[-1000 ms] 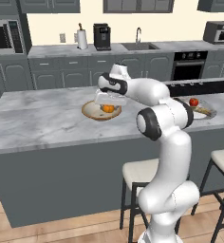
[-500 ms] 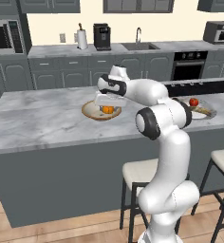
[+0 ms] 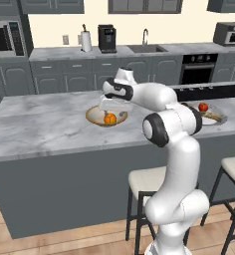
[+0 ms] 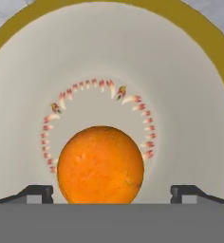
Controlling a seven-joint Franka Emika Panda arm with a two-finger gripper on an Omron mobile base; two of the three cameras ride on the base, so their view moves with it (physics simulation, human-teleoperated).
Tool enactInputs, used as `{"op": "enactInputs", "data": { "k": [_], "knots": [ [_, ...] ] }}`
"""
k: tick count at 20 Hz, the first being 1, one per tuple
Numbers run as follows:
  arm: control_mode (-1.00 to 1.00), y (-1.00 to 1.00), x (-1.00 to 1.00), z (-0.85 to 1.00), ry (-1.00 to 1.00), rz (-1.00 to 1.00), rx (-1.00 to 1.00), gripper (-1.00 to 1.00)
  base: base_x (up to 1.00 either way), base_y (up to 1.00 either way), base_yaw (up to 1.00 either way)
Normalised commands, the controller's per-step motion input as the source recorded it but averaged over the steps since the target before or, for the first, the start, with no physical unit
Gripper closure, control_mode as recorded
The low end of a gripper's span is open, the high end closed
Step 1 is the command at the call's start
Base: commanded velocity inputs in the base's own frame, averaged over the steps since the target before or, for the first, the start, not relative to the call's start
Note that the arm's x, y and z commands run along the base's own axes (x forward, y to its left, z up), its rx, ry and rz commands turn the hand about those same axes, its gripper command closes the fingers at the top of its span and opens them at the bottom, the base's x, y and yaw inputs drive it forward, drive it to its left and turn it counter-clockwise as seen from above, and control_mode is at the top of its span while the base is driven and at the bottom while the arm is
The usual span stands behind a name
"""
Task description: Take the fruits from the plate on the dining counter and place two fruits in each bowl.
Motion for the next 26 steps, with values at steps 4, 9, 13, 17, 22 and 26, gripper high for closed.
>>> {"op": "enactInputs", "data": {
  "k": [4,9,13,17,22,26],
  "knots": [
    [-1.00,-0.69,-0.38,0.59,-0.01,0.00,0.00,-1.00,0.00,0.00,0.00],
    [-1.00,-1.00,-0.51,0.08,0.00,-0.05,0.00,-1.00,0.00,0.00,0.00],
    [-1.00,-1.00,-0.58,0.00,0.00,-0.12,0.00,-1.00,0.00,0.00,0.00],
    [-1.00,-1.00,-0.36,0.00,0.00,-0.17,0.00,-1.00,0.00,0.00,0.00],
    [-1.00,-1.00,-0.22,0.00,0.00,-0.19,0.00,-1.00,0.00,0.00,0.00],
    [-1.00,-0.90,-0.03,0.00,0.00,-0.17,0.00,-1.00,0.00,0.00,0.00]
  ]
}}
